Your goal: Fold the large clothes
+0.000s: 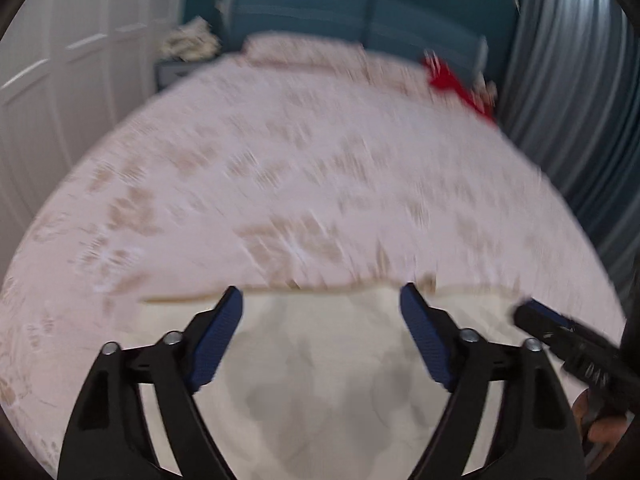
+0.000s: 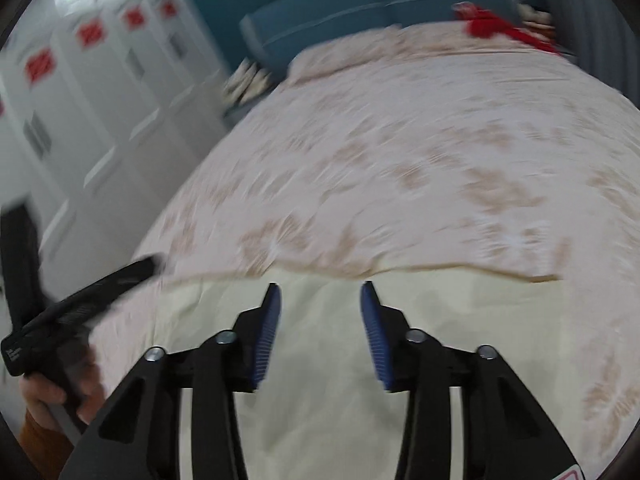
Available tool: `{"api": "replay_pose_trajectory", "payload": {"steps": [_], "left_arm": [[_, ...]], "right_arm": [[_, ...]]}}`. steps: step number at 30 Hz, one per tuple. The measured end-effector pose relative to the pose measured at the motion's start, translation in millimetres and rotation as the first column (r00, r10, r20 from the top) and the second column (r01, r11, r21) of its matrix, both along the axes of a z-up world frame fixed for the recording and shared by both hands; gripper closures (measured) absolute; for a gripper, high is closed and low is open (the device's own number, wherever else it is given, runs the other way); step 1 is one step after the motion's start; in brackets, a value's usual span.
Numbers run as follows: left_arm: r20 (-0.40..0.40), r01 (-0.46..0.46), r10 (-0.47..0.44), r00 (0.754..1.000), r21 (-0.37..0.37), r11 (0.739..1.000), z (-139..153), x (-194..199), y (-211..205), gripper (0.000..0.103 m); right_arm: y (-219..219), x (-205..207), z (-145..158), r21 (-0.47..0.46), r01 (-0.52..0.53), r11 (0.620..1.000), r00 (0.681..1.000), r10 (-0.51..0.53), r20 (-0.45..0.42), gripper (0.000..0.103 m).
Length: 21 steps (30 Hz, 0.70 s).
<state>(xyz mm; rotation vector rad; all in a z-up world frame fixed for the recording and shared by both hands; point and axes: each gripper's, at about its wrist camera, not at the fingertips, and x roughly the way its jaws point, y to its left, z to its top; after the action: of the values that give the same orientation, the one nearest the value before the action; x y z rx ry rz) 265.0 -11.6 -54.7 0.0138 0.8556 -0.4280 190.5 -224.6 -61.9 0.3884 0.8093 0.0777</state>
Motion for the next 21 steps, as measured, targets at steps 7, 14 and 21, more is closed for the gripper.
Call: {"api": "replay_pose_trajectory", "payload": {"steps": [7,14,21], "left_arm": [[-0.096,-0.03,0.041,0.995,0.115,0.993,-69,17,-19,0.03],[-0.135,-0.083,0.099,0.986,0.125,0.989,-102,31,-11,0.03],[-0.102,-0.087,0.106,0.989,0.173,0.981,-117,32,-18,0.028]], "right_arm": [[28,37,-49,-0.044,-0.053,0.998,0.992,0.047,-0.12,0.076],[20,55,-92,-0.049,-0.046,0.998,0.979,0.035,-0.201,0.095],[20,64,-112,-0.048,-0.027,0.998,0.976,0.016,-0.217,0.098]]}}
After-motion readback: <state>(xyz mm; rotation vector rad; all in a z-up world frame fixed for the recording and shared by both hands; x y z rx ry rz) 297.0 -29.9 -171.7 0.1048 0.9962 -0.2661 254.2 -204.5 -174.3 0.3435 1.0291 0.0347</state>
